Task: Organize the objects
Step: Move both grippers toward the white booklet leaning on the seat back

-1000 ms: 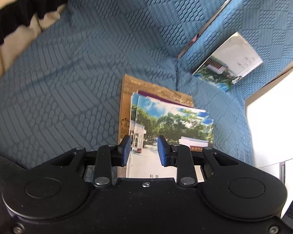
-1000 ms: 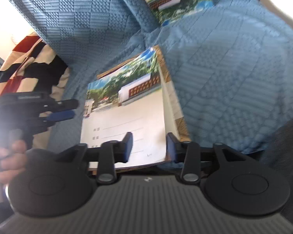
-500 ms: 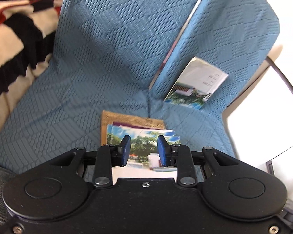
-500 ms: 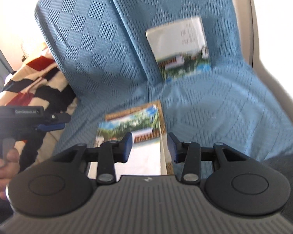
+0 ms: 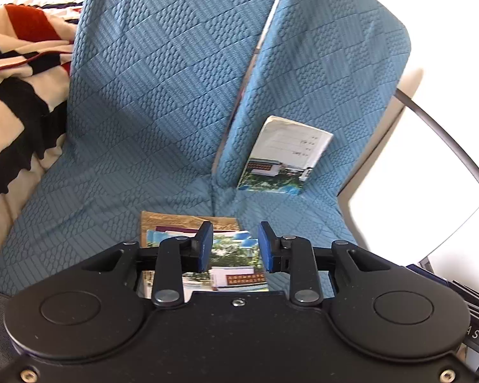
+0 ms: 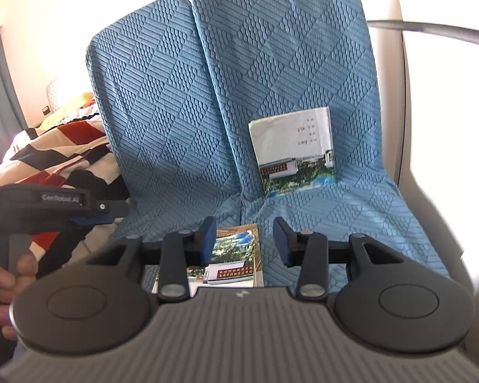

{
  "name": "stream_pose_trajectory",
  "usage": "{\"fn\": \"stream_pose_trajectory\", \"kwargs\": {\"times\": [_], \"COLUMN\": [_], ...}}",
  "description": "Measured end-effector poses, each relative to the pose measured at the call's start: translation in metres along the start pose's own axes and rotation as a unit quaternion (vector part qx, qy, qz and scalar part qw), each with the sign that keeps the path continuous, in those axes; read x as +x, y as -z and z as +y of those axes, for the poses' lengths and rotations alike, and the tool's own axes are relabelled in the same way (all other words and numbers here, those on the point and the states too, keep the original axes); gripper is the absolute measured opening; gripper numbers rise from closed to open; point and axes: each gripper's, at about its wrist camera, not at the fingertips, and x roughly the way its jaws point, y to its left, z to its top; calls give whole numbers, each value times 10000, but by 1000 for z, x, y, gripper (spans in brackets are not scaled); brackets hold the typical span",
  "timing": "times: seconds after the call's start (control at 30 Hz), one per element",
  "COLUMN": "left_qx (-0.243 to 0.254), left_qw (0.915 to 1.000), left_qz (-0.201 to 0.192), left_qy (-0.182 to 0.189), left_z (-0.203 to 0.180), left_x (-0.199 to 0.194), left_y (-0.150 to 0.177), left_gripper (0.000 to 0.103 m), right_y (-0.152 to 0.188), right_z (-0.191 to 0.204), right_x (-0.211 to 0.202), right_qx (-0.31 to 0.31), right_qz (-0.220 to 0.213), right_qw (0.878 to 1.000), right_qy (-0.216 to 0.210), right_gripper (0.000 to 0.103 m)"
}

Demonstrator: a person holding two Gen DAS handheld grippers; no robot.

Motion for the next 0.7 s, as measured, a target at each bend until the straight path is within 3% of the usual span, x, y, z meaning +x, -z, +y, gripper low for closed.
{"fn": "stream_pose_trajectory", "kwargs": {"times": [0.7], "left_qx": [419], "left_qw": [9986], "left_qz": [-46], "left_qy": [335], "left_z": [-64], "left_x": [1], "left_y": [22], "left_gripper": [31], "right_y": [8], "right_z": [-24], "right_x": [-31], "right_qx": [-89], "right_qz": [-326], "right_qw": [9986], "right_qy": [406], "right_gripper": [43]}}
